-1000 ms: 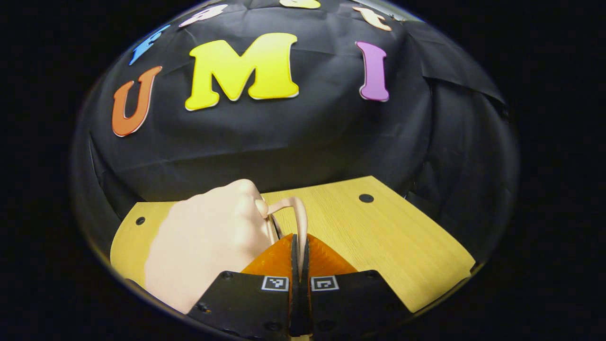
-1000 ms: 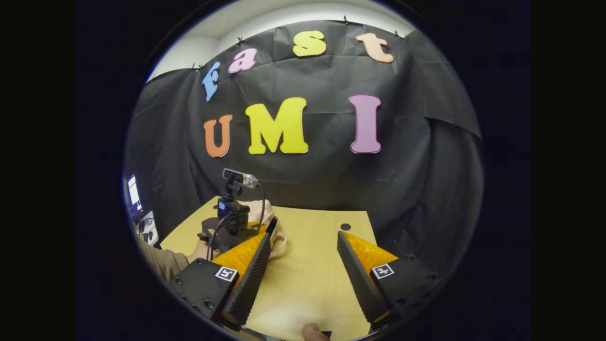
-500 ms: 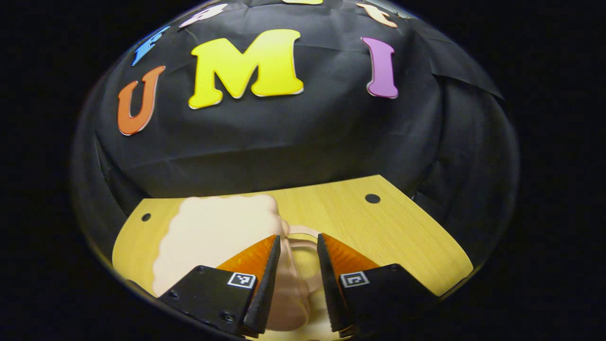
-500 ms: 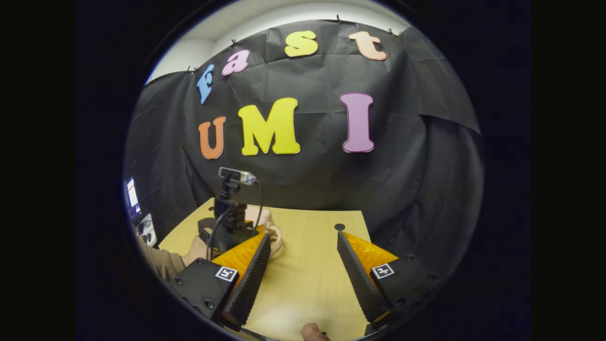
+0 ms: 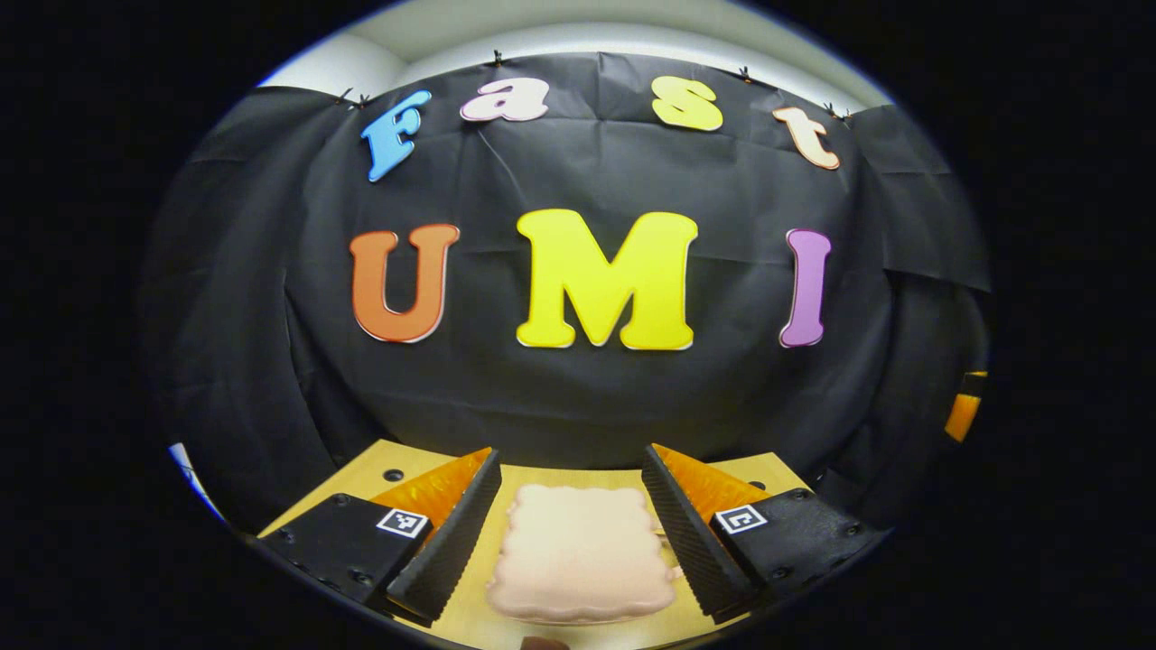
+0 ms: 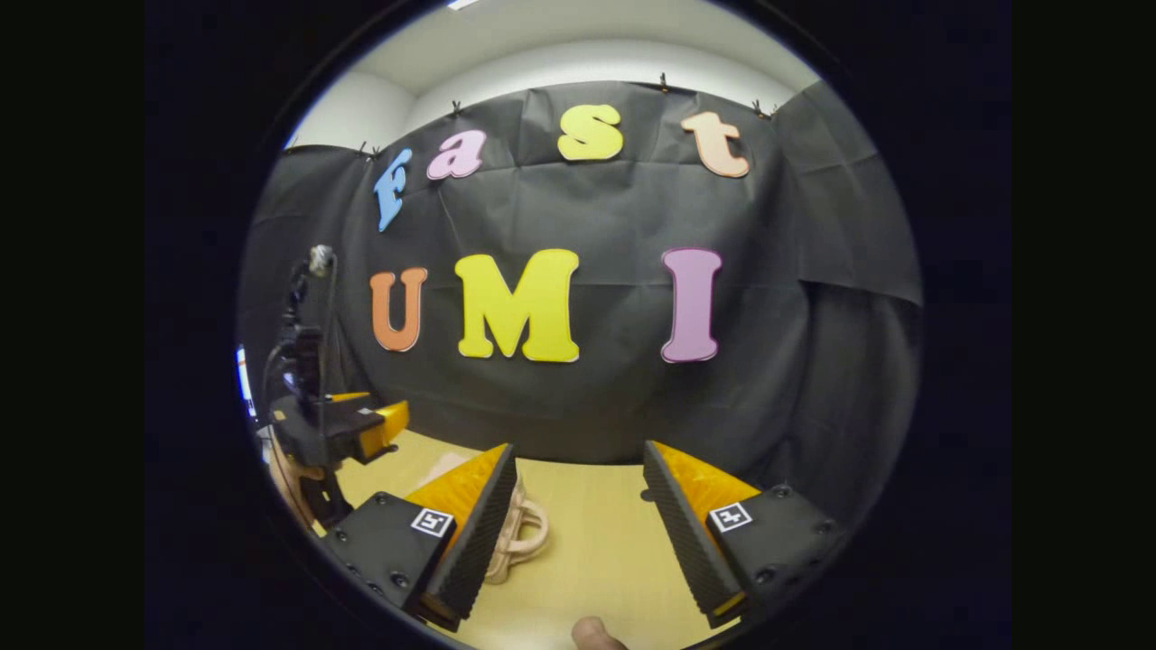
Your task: First open the suitcase, pack the skin care products into it, and then close the suitcase.
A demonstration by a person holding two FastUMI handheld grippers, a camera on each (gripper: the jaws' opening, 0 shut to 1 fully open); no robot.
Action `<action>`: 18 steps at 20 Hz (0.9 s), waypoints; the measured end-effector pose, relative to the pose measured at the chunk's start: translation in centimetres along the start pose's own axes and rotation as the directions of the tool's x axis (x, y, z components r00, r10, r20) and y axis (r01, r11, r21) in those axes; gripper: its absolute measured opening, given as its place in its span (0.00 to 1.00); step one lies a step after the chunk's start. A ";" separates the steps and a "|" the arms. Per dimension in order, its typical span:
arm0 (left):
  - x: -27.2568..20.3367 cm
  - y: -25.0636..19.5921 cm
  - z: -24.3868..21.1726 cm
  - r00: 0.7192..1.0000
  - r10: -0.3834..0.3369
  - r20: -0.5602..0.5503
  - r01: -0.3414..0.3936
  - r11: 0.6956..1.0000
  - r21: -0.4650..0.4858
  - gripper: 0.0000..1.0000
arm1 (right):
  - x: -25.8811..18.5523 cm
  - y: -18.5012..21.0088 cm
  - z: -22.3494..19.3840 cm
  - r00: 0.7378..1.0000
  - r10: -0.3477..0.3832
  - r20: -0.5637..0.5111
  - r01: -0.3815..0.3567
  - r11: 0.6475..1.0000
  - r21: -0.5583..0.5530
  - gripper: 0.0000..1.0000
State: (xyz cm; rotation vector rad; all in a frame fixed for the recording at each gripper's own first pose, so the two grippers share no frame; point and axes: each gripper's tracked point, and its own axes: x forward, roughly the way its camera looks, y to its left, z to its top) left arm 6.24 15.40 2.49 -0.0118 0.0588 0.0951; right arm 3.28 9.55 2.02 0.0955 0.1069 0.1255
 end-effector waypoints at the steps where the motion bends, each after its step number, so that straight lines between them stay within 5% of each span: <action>1: -0.9 1.3 1.1 1.000 0.007 0.014 -0.008 1.000 0.001 0.99 | 0.1 1.7 0.4 1.000 0.008 0.012 -0.008 1.000 -0.003 0.84; 8: -5.0 7.3 3.9 0.996 0.030 0.080 -0.033 0.999 0.035 0.99 | 1.7 11.9 1.4 0.997 0.057 0.054 -0.055 0.998 -0.043 0.82; 18: -6.9 8.3 3.5 0.995 -0.039 0.095 0.038 0.999 0.015 0.99 | 0.2 15.3 0.7 0.999 0.025 0.038 -0.022 0.997 -0.080 0.82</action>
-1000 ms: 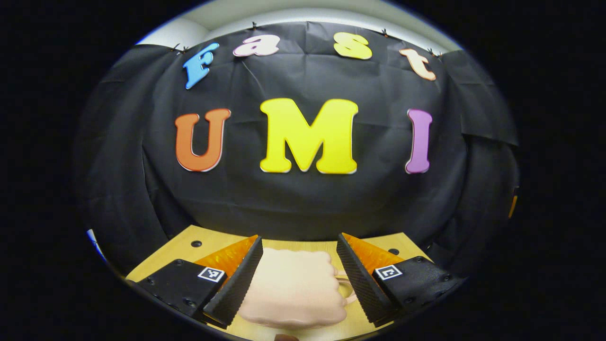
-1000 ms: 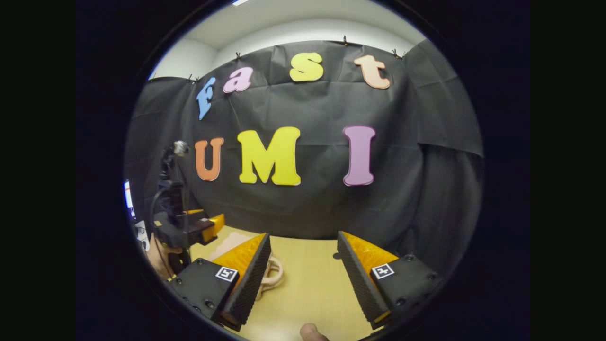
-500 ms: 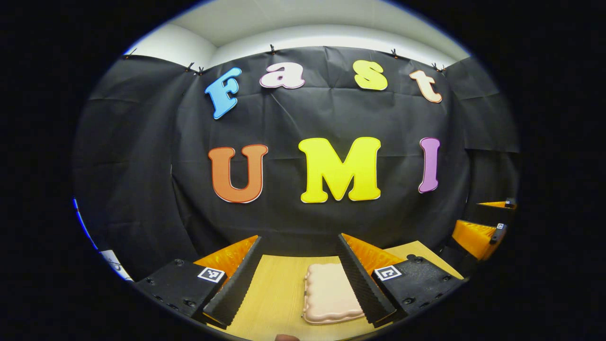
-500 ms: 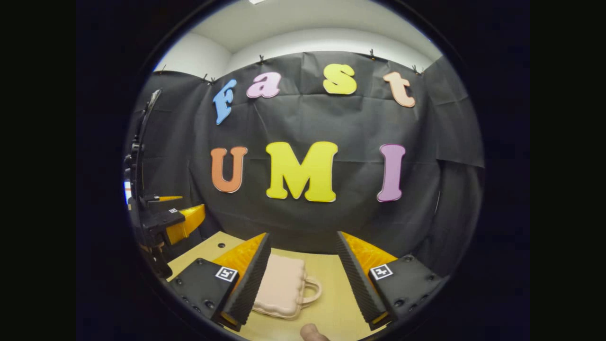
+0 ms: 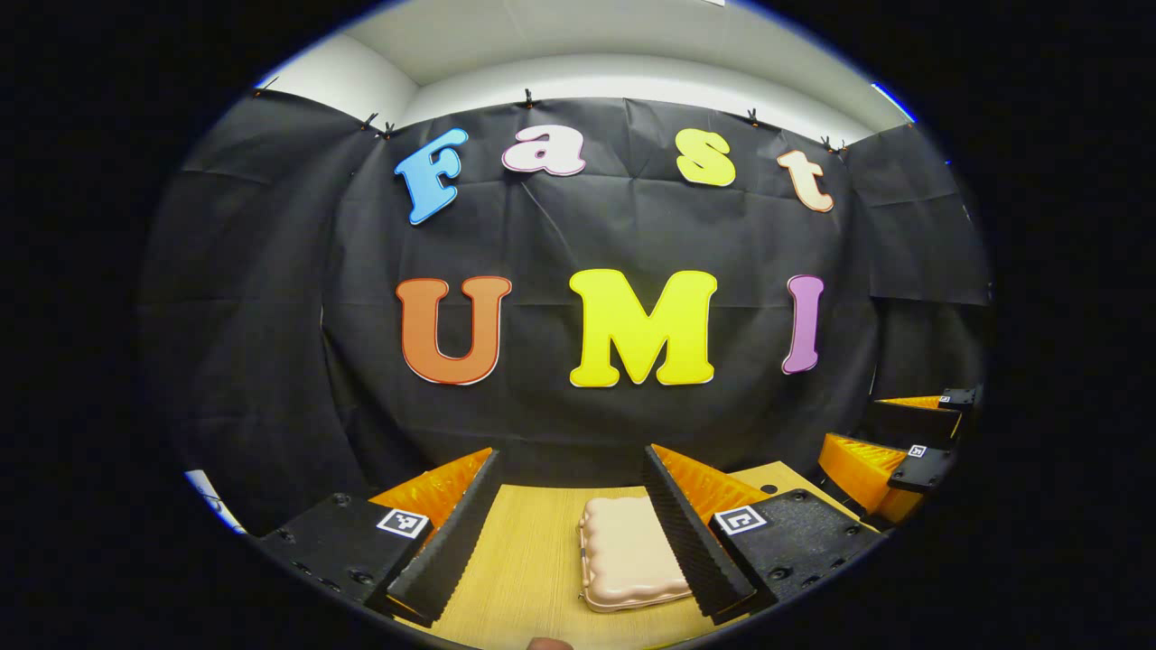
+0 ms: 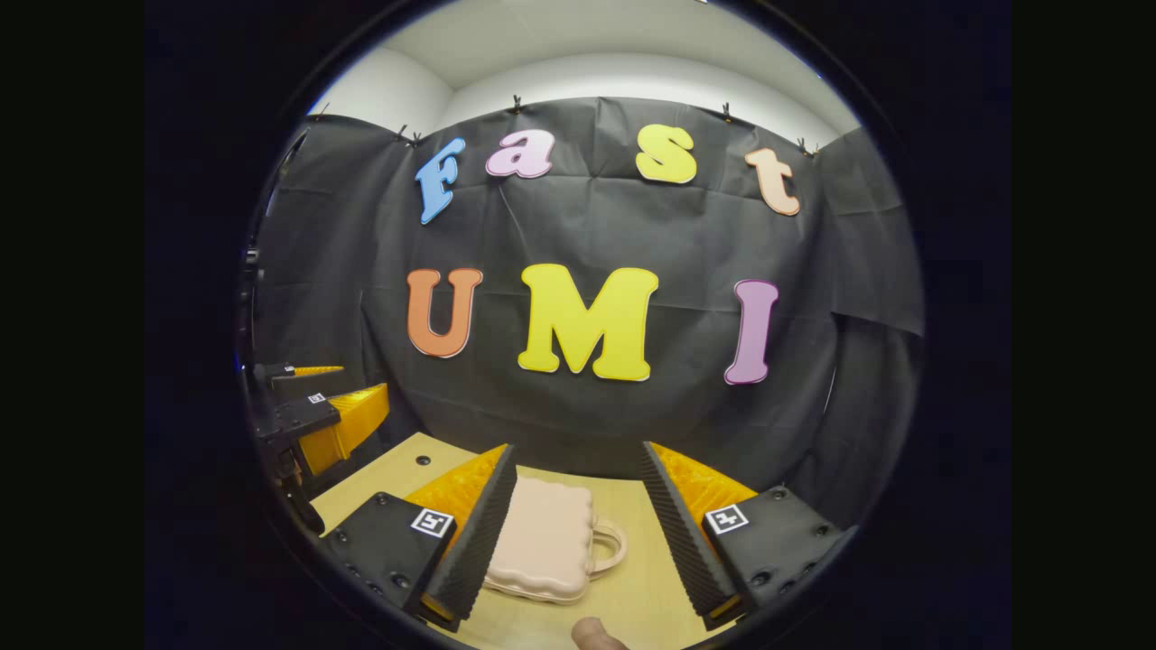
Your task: First open the suitcase, pack the skin care products into it, and then close the suitcase.
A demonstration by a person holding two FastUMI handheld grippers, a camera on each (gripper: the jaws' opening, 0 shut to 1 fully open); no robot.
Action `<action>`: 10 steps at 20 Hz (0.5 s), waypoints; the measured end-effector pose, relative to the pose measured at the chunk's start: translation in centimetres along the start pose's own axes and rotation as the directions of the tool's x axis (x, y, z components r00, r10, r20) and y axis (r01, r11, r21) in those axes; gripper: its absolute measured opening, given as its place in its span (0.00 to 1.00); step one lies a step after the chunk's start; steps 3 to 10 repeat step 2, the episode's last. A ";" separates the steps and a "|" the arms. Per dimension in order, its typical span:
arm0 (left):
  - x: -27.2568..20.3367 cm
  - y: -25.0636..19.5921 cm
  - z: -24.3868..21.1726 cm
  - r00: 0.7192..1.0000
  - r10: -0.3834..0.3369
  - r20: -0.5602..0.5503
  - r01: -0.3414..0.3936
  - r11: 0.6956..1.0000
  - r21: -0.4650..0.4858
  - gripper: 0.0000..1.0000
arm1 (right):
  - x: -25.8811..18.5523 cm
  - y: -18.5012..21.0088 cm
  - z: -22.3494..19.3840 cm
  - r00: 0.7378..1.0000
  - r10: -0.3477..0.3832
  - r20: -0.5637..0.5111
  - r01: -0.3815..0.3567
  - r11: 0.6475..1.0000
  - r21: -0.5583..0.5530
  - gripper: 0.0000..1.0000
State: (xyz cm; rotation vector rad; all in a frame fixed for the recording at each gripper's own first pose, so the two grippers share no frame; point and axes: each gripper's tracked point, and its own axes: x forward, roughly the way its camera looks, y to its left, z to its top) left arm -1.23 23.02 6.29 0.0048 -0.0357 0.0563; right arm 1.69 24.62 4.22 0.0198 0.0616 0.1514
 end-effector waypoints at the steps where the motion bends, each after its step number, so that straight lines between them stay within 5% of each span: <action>1: -0.1 -0.1 0.0 1.000 -0.006 0.003 0.006 1.000 -0.004 0.99 | -0.2 0.1 0.0 1.000 -0.002 0.001 0.002 1.000 -0.003 0.82; 10: -0.1 -0.1 0.1 1.000 -0.014 0.010 0.014 1.000 -0.006 0.99 | -0.3 0.2 0.2 1.000 -0.007 0.005 0.007 1.000 -0.004 0.82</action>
